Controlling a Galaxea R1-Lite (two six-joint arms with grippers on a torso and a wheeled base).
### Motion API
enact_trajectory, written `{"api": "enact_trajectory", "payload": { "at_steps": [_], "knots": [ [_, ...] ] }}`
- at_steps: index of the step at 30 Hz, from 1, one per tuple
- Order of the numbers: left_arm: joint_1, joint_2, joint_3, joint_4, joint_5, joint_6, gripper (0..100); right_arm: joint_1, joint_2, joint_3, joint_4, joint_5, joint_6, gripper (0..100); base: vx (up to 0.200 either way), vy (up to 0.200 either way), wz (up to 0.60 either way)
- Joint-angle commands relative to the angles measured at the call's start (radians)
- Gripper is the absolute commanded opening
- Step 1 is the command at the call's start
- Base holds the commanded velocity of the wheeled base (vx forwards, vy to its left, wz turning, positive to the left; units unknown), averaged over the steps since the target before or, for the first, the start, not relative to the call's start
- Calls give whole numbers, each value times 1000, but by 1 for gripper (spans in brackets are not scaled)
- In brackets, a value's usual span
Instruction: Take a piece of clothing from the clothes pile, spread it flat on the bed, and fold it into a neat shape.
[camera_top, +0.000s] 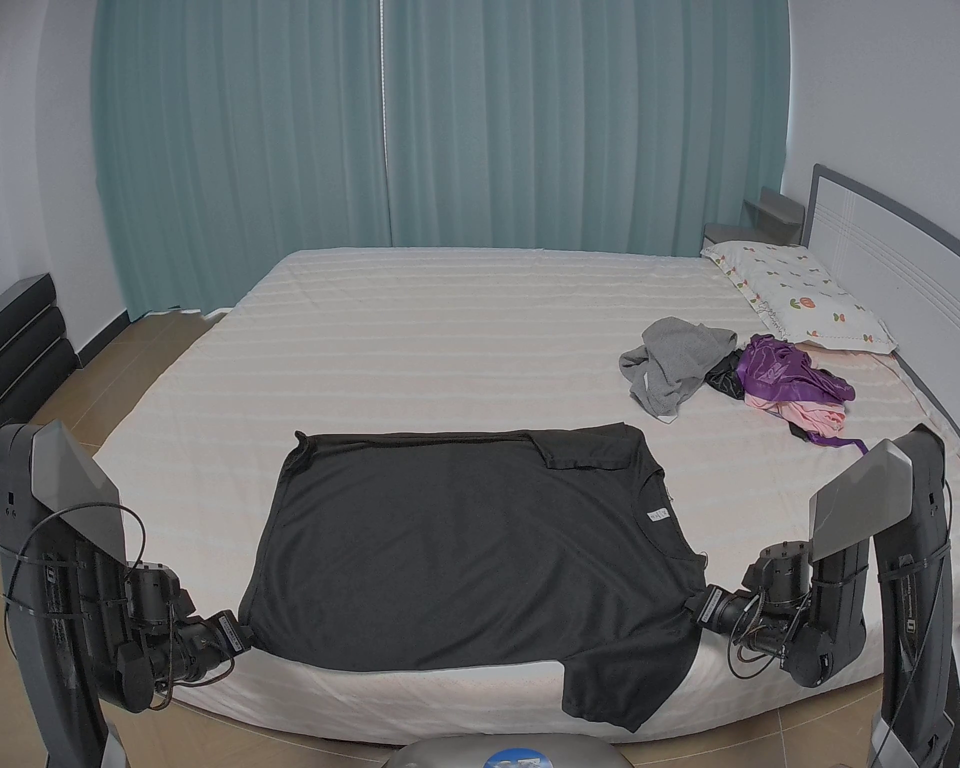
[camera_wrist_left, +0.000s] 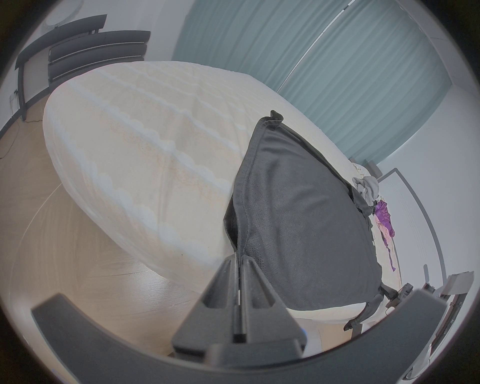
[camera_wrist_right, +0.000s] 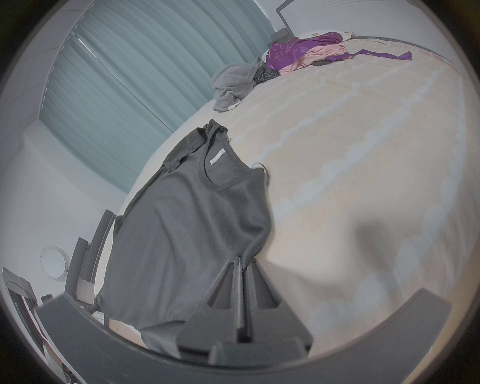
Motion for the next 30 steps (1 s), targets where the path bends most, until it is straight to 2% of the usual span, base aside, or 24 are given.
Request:
{"api": "enact_trajectory", "payload": {
  "at_steps": [1,9,12,16,17,25,27,30],
  "knots": [
    [3,3,-2,-18,-5,-2,0,-23,-3,-70,-13,-1,0,0,0,0,0],
    [4,3,-11,-18,-16,-40,0,-29,-12,-179,8,-2,-2,0,0,0,0],
    [3,3,-16,-18,-16,-51,0,-29,-6,-244,85,-2,-2,0,0,0,0],
    [3,3,-16,-18,-16,-51,0,-27,-1,-260,110,2,-2,0,0,0,0],
    [3,3,-16,-18,-16,-51,0,-27,-1,-260,111,7,-5,100,0,0,0],
    [3,3,-16,-18,-16,-51,0,-52,-61,-193,99,37,-16,100,0,0,0],
    [3,3,-14,-18,-17,-51,0,-61,-106,-118,90,100,-28,100,0,0,0],
    [3,3,-16,-18,-16,-51,0,-66,-130,-15,50,156,-69,100,0,0,0]
  ]
}}
